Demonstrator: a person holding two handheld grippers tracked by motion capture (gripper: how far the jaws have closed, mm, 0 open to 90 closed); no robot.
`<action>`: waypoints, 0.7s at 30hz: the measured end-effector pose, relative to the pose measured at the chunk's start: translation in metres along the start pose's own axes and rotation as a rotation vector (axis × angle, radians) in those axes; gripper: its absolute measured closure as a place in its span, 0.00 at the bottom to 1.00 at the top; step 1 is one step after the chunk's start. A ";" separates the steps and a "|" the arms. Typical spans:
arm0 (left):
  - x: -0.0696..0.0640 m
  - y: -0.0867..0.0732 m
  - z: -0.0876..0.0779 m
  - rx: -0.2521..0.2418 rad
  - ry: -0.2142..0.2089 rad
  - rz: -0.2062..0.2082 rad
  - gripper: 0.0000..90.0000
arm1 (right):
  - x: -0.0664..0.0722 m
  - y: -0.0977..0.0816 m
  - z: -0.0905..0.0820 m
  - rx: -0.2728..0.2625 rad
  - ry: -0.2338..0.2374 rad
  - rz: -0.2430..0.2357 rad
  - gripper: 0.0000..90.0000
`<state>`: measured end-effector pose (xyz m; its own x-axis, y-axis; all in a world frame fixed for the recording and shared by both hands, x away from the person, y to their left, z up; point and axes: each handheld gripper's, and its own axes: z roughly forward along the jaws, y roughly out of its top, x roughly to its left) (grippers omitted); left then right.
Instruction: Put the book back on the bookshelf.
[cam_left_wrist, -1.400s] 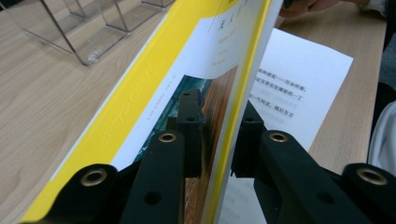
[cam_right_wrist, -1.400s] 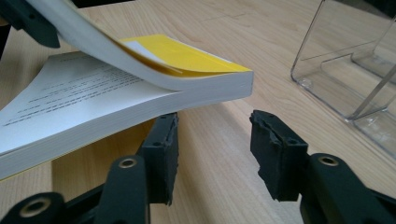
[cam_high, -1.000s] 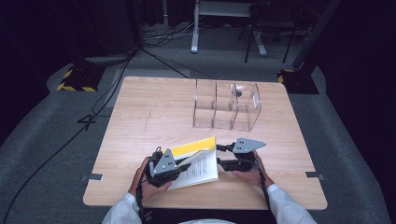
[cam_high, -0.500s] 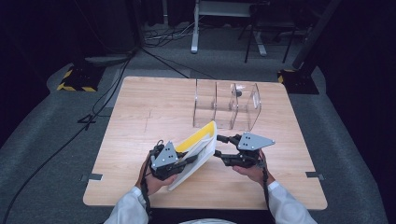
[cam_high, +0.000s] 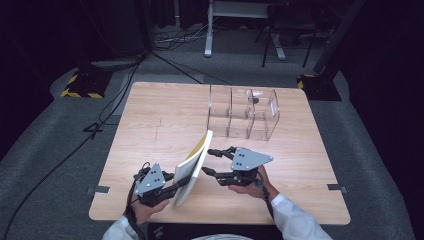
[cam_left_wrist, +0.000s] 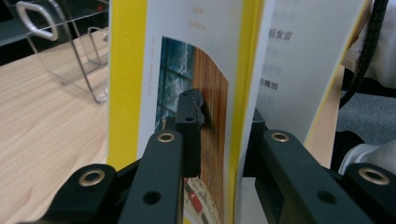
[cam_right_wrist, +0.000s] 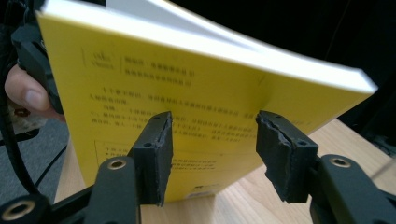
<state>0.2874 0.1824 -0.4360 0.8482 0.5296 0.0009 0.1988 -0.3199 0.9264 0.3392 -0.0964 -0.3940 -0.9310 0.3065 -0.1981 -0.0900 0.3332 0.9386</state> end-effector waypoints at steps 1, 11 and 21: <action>0.003 -0.003 -0.002 0.009 -0.010 -0.022 0.84 | 0.001 0.000 0.003 0.006 0.007 0.002 0.52; 0.019 -0.020 0.007 0.021 -0.108 -0.096 0.78 | -0.001 -0.012 0.022 0.062 0.056 0.073 0.47; 0.030 -0.006 0.048 0.000 -0.191 -0.092 0.80 | -0.020 -0.022 0.002 0.046 0.002 0.122 0.50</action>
<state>0.3350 0.1625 -0.4596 0.9041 0.3983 -0.1551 0.2798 -0.2770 0.9192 0.3605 -0.1081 -0.4114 -0.9348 0.3454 -0.0829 0.0399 0.3341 0.9417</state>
